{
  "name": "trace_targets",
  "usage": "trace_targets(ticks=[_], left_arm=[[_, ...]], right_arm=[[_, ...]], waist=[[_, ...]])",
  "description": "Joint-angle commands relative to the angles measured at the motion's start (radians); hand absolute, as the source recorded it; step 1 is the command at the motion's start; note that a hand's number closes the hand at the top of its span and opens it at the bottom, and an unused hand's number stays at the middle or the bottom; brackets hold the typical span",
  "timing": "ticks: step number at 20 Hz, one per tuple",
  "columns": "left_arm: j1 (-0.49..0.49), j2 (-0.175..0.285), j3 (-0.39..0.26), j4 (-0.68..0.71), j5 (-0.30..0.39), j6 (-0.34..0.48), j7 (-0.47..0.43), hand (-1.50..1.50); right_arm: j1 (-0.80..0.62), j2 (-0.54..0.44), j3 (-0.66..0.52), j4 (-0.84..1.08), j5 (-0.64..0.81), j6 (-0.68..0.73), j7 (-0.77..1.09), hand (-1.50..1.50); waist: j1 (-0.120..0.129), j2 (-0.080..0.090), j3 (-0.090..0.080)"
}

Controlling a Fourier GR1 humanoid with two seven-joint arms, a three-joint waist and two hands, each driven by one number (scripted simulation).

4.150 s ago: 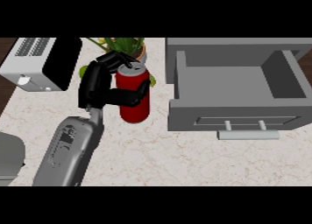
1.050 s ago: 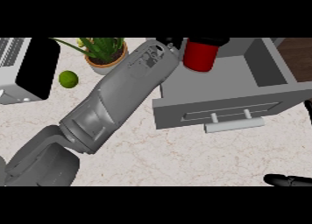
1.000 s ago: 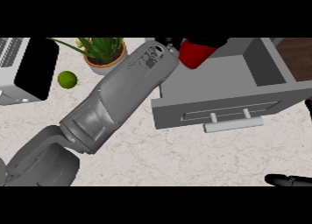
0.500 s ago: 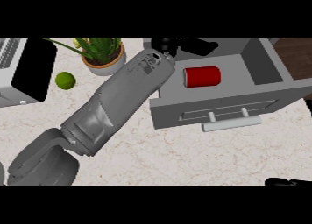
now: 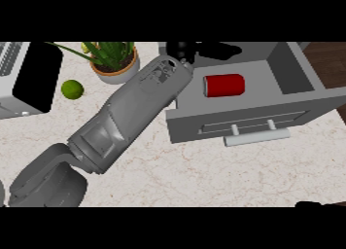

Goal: Pick up the can, place it into the drawer and close the drawer

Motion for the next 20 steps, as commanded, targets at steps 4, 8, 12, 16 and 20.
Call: trace_targets(ticks=[4, 8, 12, 16, 20], left_arm=[[0.002, 0.0, 0.001, -0.033, 0.063, 0.024, -0.014, -1.5], [0.011, 0.0, 0.014, -0.075, 0.108, 0.023, -0.051, -1.5], [-0.035, 0.0, -0.001, -0.081, 0.118, 0.036, -0.036, -1.5], [-0.058, 0.0, 0.007, -0.066, 0.134, 0.05, -0.031, -1.5], [-0.02, 0.0, -0.012, -0.093, 0.126, 0.071, -0.035, -1.5]], right_arm=[[-0.019, -0.058, 0.055, -0.067, 0.16, 0.01, -0.037, -1.5], [-0.038, -0.082, 0.078, -0.045, 0.262, -0.003, -0.074, -1.5], [-0.109, -0.105, 0.15, -0.003, 0.432, -0.037, -0.061, -1.5], [-0.12, -0.151, 0.195, 0.061, 0.587, -0.052, -0.107, -1.5], [-0.14, -0.179, 0.254, 0.116, 0.758, -0.086, -0.092, -1.5]], waist=[[0.009, -0.003, -0.001], [0.034, -0.007, -0.001], [0.066, -0.011, -0.002], [0.075, -0.012, -0.001], [0.104, -0.022, -0.002]])
